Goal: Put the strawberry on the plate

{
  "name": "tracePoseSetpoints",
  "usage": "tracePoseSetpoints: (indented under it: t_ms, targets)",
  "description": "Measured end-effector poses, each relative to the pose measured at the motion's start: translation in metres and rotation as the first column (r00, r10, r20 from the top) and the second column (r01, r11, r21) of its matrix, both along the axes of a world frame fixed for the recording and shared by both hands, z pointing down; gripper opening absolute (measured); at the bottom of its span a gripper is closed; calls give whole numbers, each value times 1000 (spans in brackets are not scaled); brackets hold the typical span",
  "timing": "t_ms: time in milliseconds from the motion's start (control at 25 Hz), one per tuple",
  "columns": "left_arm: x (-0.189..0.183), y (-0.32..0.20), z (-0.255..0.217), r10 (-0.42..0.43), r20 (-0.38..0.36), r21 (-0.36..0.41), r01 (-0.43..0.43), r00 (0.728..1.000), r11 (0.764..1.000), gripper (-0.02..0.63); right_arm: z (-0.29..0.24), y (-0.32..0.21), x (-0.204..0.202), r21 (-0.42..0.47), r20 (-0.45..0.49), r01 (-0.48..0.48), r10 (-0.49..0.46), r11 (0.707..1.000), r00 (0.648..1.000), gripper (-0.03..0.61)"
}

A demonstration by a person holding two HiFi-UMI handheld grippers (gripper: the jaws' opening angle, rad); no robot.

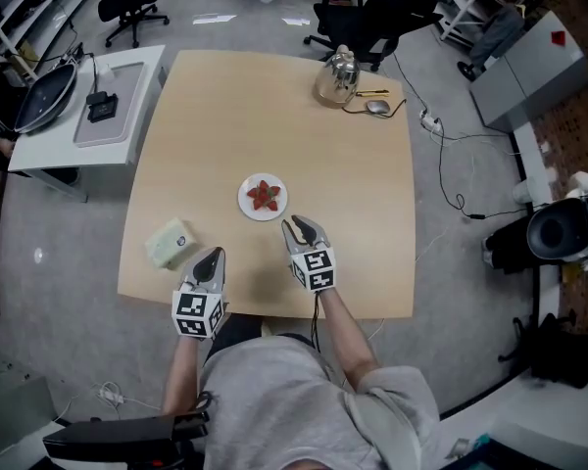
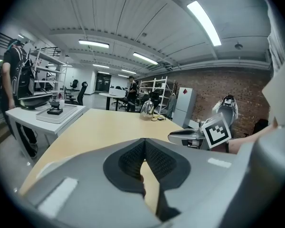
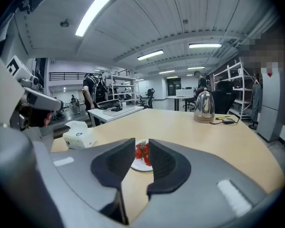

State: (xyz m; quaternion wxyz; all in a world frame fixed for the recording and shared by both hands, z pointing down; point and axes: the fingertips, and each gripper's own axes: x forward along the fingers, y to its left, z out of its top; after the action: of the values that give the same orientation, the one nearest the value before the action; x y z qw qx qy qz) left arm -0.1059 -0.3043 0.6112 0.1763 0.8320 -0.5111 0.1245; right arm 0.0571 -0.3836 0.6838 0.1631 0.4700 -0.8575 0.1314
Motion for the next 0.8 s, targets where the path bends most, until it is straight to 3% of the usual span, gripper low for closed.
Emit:
tracePoseSetpoints:
  t_ms: [360, 800]
  targets:
    - [23, 31, -23, 43, -9, 68, -43, 999, 997, 20, -41, 52, 18, 88, 48, -78, 74, 993, 996, 11]
    - [40, 75, -43, 78, -16, 135, -75, 997, 988, 20, -83, 111, 46, 156, 104, -148, 133, 977, 986, 6]
